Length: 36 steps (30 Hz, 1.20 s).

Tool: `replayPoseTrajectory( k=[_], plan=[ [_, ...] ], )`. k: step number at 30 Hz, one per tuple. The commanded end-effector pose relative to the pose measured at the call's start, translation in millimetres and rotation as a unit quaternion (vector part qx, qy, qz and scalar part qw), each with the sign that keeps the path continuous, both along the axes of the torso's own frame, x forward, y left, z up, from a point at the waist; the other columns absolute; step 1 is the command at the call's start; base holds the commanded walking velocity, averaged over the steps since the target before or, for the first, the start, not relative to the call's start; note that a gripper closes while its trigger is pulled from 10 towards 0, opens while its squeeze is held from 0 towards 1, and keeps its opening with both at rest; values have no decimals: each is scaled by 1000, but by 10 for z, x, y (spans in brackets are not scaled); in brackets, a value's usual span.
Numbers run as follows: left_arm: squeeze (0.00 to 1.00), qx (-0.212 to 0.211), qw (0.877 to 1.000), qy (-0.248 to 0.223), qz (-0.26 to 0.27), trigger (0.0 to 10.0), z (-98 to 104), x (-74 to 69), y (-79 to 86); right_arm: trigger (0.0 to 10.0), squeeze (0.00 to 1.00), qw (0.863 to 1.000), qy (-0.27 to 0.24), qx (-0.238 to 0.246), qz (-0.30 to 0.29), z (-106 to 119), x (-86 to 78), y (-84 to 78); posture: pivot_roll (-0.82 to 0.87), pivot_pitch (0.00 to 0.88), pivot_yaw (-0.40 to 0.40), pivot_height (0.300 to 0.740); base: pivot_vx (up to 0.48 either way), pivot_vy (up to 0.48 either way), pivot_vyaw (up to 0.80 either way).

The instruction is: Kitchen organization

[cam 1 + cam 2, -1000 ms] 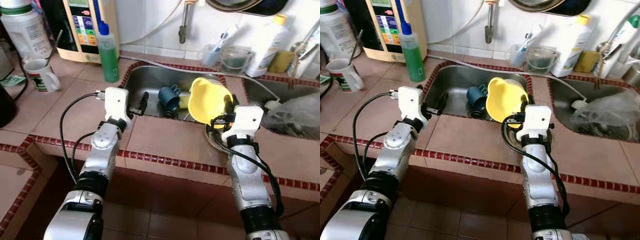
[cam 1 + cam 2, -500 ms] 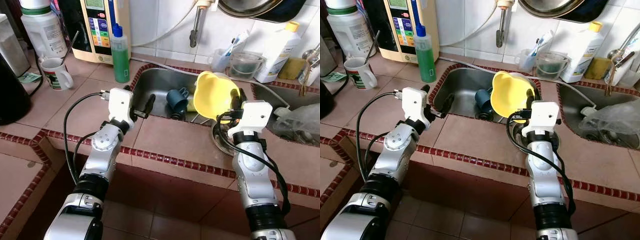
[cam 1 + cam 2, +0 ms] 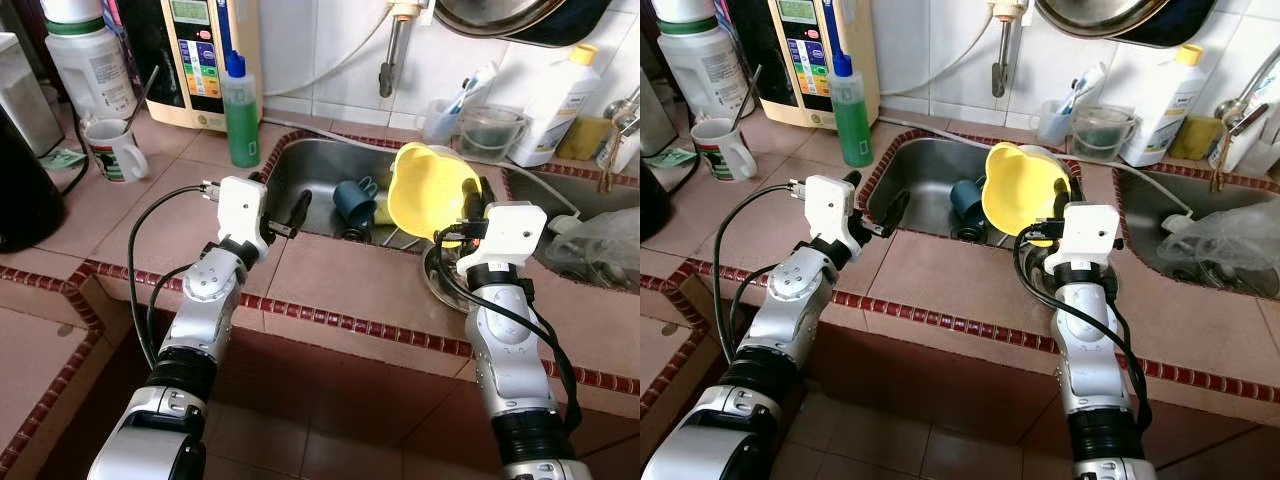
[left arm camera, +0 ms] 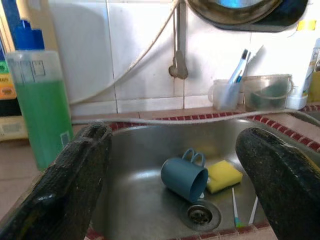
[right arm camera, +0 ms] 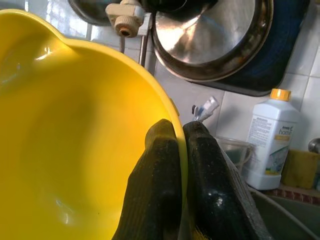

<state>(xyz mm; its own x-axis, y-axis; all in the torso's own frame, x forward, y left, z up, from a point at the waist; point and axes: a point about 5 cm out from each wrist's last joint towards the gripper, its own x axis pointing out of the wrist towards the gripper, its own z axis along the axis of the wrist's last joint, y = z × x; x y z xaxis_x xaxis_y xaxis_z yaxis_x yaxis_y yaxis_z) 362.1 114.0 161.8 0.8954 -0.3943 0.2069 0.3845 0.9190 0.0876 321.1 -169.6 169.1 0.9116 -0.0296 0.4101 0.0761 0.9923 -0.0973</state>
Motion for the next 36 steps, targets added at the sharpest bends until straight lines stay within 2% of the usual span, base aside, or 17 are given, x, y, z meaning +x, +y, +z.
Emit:
replayPoseTrajectory(
  k=[1, 22, 26, 31, 33, 36],
  plan=[
    [0, 0, 1000, -17, -5, 10000, 96, 12, -12, 10000, 0, 1000, -10, 4, -5, 47, -5, -26, -16, 0, 3, 740, 292, 0, 0],
    [0, -4, 1000, -18, -4, 10000, 95, -4, 9, 10000, 0, 1000, -6, 3, 0, 38, -2, -23, -12, 0, -2, 740, 359, 0, 0],
    [0, -25, 999, -21, -17, 10000, 119, -29, -4, 10000, 0, 1000, -4, 6, -1, 32, -7, -38, -12, 0, -2, 740, 0, 0, 0],
    [0, -4, 997, -36, -75, 10000, 161, -118, -78, 10000, 0, 1000, 3, 12, -4, 9, -14, -71, -12, 0, -1, 740, 0, 0, 0],
    [0, -2, 996, -38, -82, 10000, 166, -131, -85, 10000, 0, 1000, 4, 13, -4, 7, -14, -72, -12, 0, -1, 740, 0, 0, 0],
    [0, 10, 989, -38, -141, 10000, 191, -234, -127, 10000, 0, 1000, 13, 18, -10, -15, -11, -102, -13, 0, 0, 740, 0, 0, 0]
  ],
)
